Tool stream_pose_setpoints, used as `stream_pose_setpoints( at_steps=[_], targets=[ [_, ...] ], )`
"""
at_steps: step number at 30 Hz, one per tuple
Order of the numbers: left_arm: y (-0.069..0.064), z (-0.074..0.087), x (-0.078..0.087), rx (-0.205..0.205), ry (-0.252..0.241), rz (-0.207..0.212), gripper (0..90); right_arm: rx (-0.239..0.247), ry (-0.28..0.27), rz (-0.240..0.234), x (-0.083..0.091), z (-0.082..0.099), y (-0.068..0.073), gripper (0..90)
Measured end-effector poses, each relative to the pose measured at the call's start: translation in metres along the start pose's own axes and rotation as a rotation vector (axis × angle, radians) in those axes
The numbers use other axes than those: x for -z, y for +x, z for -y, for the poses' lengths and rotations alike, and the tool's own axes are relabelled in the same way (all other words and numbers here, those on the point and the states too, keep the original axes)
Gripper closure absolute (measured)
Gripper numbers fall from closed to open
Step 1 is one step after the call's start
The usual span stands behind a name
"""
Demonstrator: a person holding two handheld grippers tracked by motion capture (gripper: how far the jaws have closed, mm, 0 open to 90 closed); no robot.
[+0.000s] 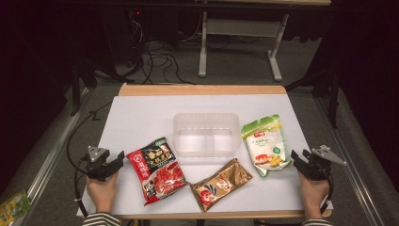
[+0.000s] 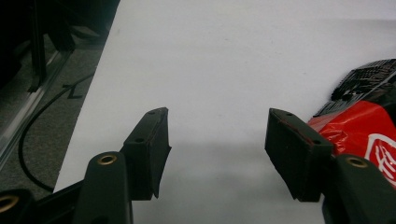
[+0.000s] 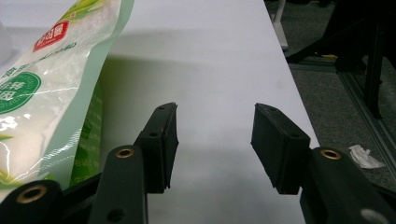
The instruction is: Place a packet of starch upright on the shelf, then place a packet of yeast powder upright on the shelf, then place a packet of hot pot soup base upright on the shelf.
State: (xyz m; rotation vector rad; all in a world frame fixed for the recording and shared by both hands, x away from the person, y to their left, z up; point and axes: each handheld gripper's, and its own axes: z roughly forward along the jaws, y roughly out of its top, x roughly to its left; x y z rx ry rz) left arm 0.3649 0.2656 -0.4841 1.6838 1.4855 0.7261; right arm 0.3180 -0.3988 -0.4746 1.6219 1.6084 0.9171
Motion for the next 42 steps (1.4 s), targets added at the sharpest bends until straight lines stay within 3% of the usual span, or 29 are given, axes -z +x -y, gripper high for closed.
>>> stream_pose_setpoints(
  at_steps=[23, 42],
  targets=[
    [0.0007, -0.0001, -0.0003, 0.01, 0.002, 0.001, 39.8, 0.0, 0.021, 0.004, -0.0013, -0.001, 0.0012, 49.4],
    [0.0013, -0.0002, -0.0004, 0.012, 0.008, 0.004, 39.5, -0.012, -0.026, -0.028, 0.0077, -0.0019, -0.0011, 48.5]
  ],
)
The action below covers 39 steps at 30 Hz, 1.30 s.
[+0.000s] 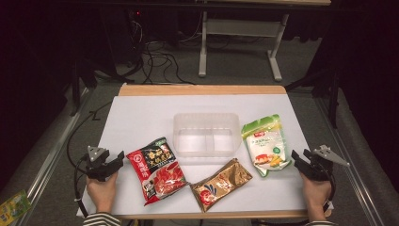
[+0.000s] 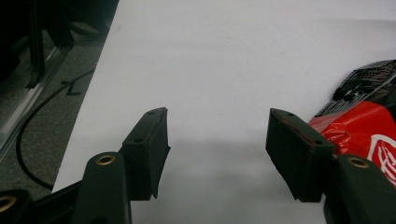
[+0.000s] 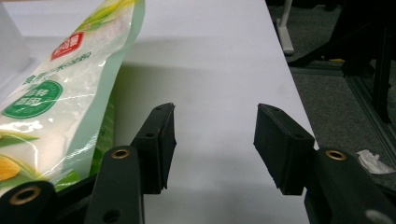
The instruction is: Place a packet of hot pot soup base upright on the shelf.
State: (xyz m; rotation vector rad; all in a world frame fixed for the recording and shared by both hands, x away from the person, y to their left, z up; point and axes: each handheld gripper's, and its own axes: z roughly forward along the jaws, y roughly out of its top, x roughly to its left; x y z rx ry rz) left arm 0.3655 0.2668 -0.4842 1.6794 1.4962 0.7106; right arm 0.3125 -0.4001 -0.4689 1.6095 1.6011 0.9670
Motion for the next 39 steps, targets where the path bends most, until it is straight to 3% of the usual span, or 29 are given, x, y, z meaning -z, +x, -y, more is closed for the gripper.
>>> stream_pose_setpoints(
  at_steps=[15, 21, 32, 39],
  targets=[
    [0.0, 0.0, 0.0, -0.001, -0.004, 0.0, 39.3, -0.008, -0.034, -0.073, 0.019, -0.013, 0.001, 47.8],
    [-0.001, 0.0, 0.0, -0.001, -0.007, -0.003, 39.2, 0.016, -0.038, -0.114, 0.027, -0.02, 0.006, 47.7],
    [0.0, 0.0, 0.0, -0.003, -0.002, -0.002, 39.1, 0.065, 0.037, -0.209, 0.022, -0.038, 0.021, 44.1],
    [0.0, 0.0, 0.0, -0.002, -0.001, -0.004, 39.1, 0.072, 0.074, -0.211, 0.014, -0.044, 0.024, 42.4]
  ],
)
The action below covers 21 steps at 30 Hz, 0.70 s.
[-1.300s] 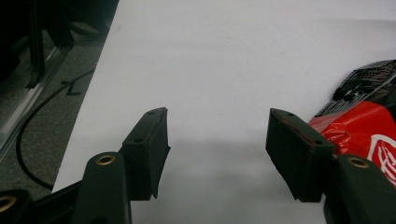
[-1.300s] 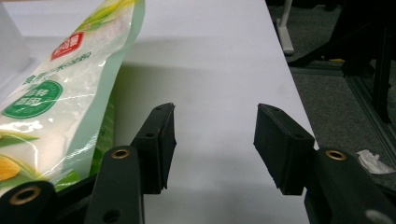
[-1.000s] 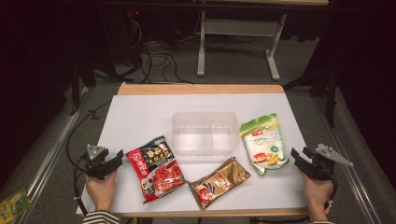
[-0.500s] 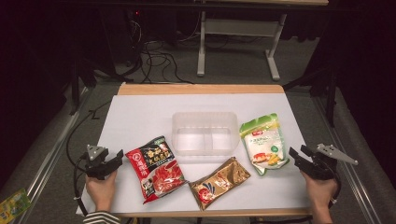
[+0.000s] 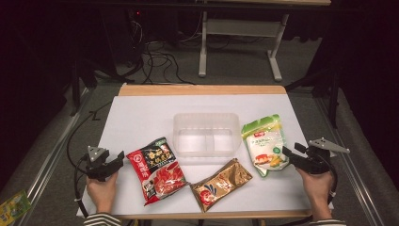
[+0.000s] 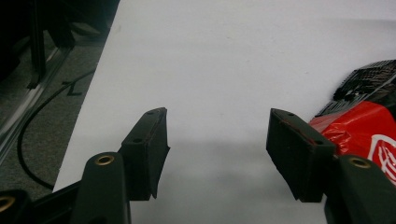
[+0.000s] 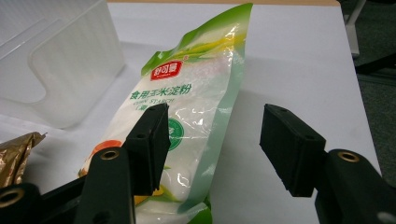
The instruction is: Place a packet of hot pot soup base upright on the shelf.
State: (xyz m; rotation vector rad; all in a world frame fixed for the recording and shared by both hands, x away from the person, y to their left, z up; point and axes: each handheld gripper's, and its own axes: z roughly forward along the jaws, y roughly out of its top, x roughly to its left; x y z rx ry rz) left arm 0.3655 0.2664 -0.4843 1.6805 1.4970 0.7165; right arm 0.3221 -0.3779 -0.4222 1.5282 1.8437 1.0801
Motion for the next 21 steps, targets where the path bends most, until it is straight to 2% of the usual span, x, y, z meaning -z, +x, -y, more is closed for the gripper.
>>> stream_pose_setpoints(
  at_steps=[10, 11, 16, 21],
  targets=[
    [0.0, 0.0, 0.0, 0.0, 0.001, -0.002, 39.1, 0.024, 0.047, -0.01, -0.011, -0.012, -0.003, 39.8],
    [0.0, 0.0, 0.0, 0.0, 0.001, -0.002, 39.1, 0.014, 0.058, -0.014, -0.012, -0.014, -0.002, 39.6],
    [0.0, 0.0, 0.0, 0.0, 0.0, -0.002, 39.0, 0.022, 0.074, -0.026, -0.019, -0.021, -0.002, 38.7],
    [0.0, 0.0, 0.0, 0.0, 0.0, -0.002, 39.0, 0.023, 0.112, -0.041, -0.029, -0.029, -0.001, 37.5]
  ],
)
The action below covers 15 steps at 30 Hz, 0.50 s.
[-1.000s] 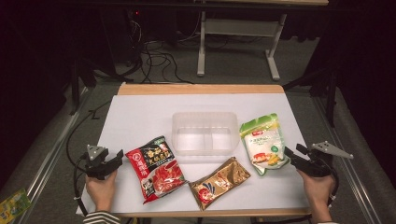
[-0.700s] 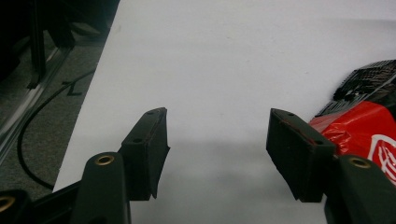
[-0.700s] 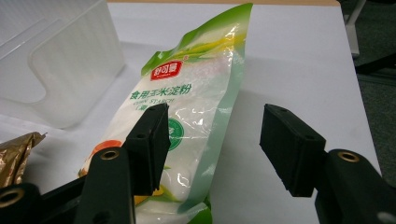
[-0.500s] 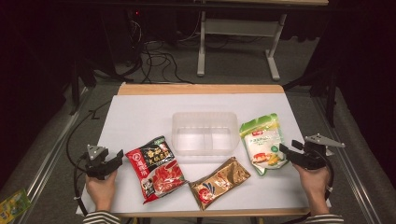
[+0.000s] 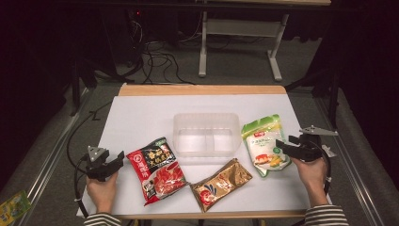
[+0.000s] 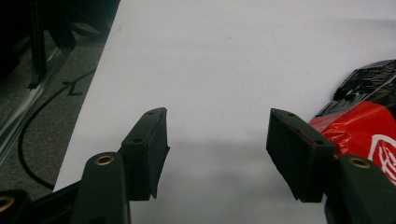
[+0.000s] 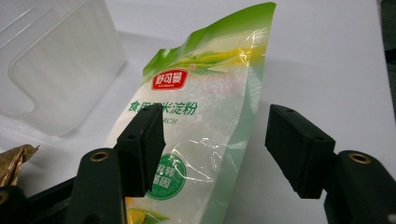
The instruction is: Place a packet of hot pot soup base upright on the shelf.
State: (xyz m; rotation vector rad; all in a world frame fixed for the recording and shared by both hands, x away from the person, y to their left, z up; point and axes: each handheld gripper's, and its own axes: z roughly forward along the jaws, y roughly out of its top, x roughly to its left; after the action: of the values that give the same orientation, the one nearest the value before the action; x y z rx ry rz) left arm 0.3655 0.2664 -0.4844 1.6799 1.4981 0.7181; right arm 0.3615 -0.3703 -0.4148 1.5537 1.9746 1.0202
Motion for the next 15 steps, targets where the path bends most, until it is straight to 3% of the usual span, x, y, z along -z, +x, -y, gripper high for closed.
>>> stream_pose_setpoints(
  at_steps=[15],
  targets=[
    [0.0, 0.0, 0.0, 0.001, 0.0, 0.001, 39.0, 0.0, 0.096, -0.026, -0.023, -0.019, -0.005, 35.1]
  ],
)
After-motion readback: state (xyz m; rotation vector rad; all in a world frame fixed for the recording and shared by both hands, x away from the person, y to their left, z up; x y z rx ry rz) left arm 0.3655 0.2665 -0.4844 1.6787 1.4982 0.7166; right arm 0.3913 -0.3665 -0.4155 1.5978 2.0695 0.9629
